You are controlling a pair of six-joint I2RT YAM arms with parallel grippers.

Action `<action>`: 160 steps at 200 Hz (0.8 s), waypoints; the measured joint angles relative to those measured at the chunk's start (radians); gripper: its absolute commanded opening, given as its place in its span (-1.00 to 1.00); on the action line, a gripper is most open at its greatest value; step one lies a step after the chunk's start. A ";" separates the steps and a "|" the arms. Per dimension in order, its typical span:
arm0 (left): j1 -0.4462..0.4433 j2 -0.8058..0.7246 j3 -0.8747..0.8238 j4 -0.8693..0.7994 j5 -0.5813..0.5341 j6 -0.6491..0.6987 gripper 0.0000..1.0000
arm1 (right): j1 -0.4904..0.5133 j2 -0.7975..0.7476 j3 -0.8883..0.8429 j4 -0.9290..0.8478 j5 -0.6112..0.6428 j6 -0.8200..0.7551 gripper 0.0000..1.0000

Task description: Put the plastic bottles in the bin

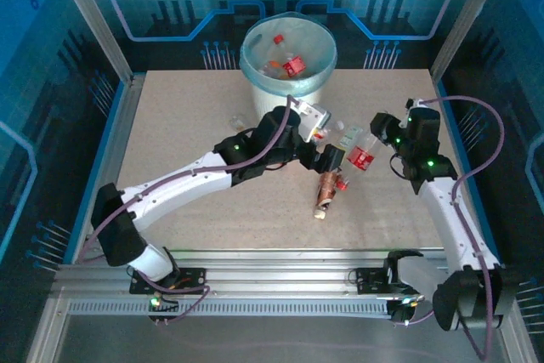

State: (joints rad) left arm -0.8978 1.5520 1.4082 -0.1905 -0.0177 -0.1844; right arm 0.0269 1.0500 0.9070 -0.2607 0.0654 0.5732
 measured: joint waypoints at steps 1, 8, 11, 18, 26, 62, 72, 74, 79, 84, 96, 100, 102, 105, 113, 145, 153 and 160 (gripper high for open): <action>0.000 -0.004 -0.003 0.001 -0.001 0.000 0.98 | 0.002 -0.001 0.002 -0.001 0.002 -0.001 -0.13; 0.003 -0.020 -0.020 0.012 -0.009 0.000 0.98 | 0.023 -0.009 0.018 -0.008 0.024 -0.006 -0.13; 0.004 -0.027 -0.027 0.014 -0.012 0.000 0.98 | 0.032 -0.011 0.025 -0.011 0.032 -0.010 -0.13; 0.008 -0.045 -0.045 0.024 -0.021 0.000 0.98 | 0.056 -0.012 0.043 -0.019 0.051 -0.016 -0.13; 0.014 -0.065 -0.068 0.040 -0.032 -0.001 0.98 | 0.083 -0.012 0.063 -0.025 0.072 -0.022 -0.13; 0.051 -0.169 -0.178 0.109 -0.088 -0.032 0.98 | 0.214 -0.003 0.159 -0.048 0.144 -0.056 -0.14; 0.061 -0.195 -0.203 0.128 -0.103 -0.045 0.98 | 0.243 0.007 0.190 -0.053 0.157 -0.064 -0.14; 0.064 -0.200 -0.209 0.133 -0.107 -0.047 0.98 | 0.249 0.010 0.198 -0.055 0.162 -0.067 -0.14; 0.069 -0.212 -0.222 0.142 -0.115 -0.052 0.98 | 0.266 0.018 0.216 -0.056 0.169 -0.073 -0.15; 0.074 -0.224 -0.235 0.151 -0.122 -0.054 0.98 | 0.279 0.023 0.229 -0.057 0.175 -0.079 -0.14; 0.086 -0.247 -0.257 0.164 -0.132 -0.064 0.98 | 0.317 0.037 0.263 -0.065 0.196 -0.096 -0.15; 0.091 -0.254 -0.262 0.169 -0.136 -0.069 0.98 | 0.327 0.040 0.272 -0.068 0.203 -0.102 -0.15; 0.093 -0.257 -0.265 0.171 -0.137 -0.072 0.98 | 0.331 0.042 0.276 -0.068 0.205 -0.105 -0.15; 0.097 -0.262 -0.267 0.173 -0.140 -0.073 0.98 | 0.338 0.044 0.282 -0.069 0.209 -0.108 -0.15; 0.105 -0.272 -0.273 0.177 -0.143 -0.079 0.98 | 0.356 0.048 0.299 -0.073 0.220 -0.119 -0.15; 0.135 -0.308 -0.279 0.182 -0.144 -0.088 0.98 | 0.388 0.051 0.345 -0.087 0.262 -0.151 -0.17; 0.140 -0.316 -0.279 0.182 -0.144 -0.090 0.98 | 0.394 0.051 0.354 -0.088 0.271 -0.157 -0.17; 0.144 -0.323 -0.279 0.182 -0.144 -0.092 0.98 | 0.399 0.051 0.363 -0.091 0.277 -0.164 -0.18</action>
State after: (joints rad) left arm -0.7536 1.2293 1.1290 -0.0086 -0.1616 -0.2760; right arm 0.4259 1.1007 1.2701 -0.3515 0.3428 0.4091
